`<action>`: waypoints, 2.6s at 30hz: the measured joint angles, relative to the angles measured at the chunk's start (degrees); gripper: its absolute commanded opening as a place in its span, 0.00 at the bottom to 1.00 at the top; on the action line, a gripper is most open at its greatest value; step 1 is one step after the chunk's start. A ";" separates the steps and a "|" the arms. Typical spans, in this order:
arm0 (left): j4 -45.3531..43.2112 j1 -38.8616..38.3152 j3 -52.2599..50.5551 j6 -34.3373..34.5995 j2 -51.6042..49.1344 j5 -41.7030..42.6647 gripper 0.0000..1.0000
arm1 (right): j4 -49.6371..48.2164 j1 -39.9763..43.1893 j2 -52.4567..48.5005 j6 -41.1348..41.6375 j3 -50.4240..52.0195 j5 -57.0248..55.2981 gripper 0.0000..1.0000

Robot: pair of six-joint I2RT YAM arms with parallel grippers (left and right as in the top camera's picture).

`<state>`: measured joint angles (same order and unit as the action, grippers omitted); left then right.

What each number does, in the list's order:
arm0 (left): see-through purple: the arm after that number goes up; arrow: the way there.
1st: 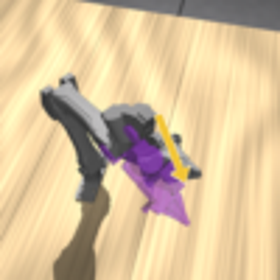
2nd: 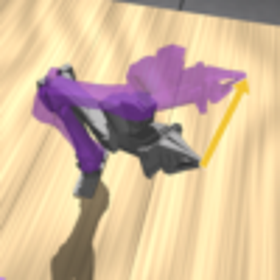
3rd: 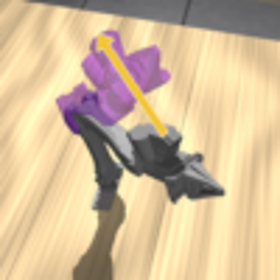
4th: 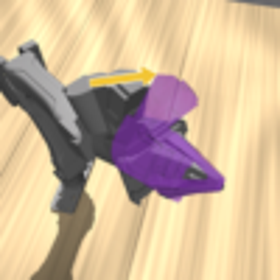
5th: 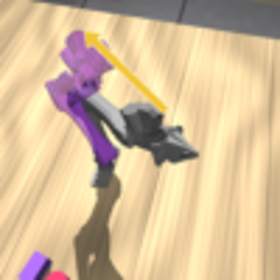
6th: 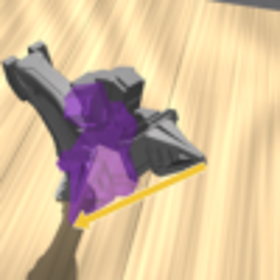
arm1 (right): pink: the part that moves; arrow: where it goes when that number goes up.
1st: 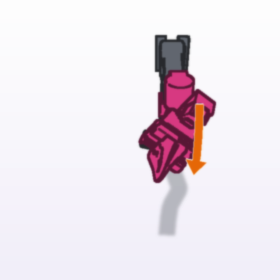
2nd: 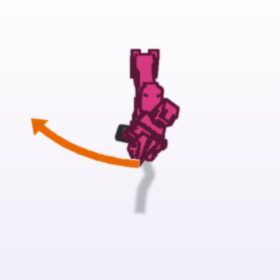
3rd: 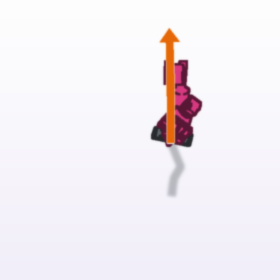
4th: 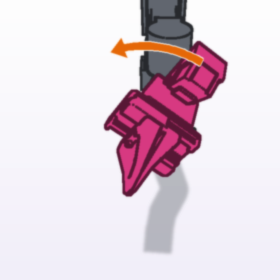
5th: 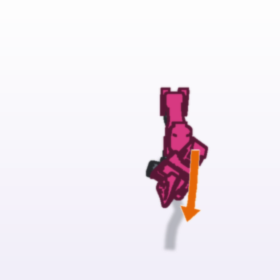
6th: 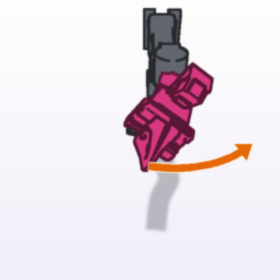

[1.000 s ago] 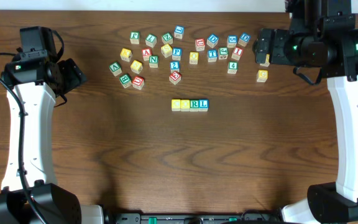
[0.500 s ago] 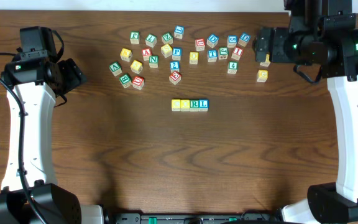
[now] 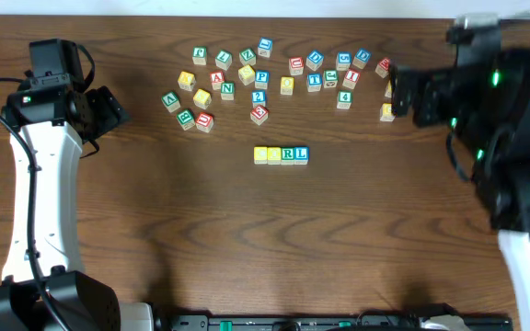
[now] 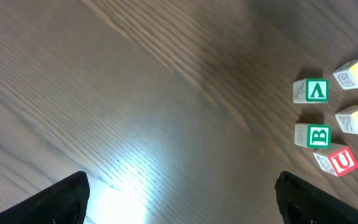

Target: Spell out CORL

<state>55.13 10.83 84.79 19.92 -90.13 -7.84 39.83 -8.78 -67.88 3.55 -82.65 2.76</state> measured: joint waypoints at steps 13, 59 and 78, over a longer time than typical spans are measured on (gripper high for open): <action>-0.02 0.00 -0.02 0.02 -0.07 0.17 0.94 | -37.81 2.99 37.13 -0.37 54.82 -0.22 0.99; 0.00 0.00 -0.02 0.83 -0.09 0.17 0.94 | -35.87 4.44 67.19 -0.07 82.25 -0.22 0.99; -1.79 -0.37 -1.16 0.57 5.49 -0.02 0.94 | -35.89 4.44 67.19 0.09 82.25 -0.24 0.99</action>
<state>53.34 10.46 83.64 20.49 -84.64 -7.86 3.95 -4.34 -0.69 3.64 -0.40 2.52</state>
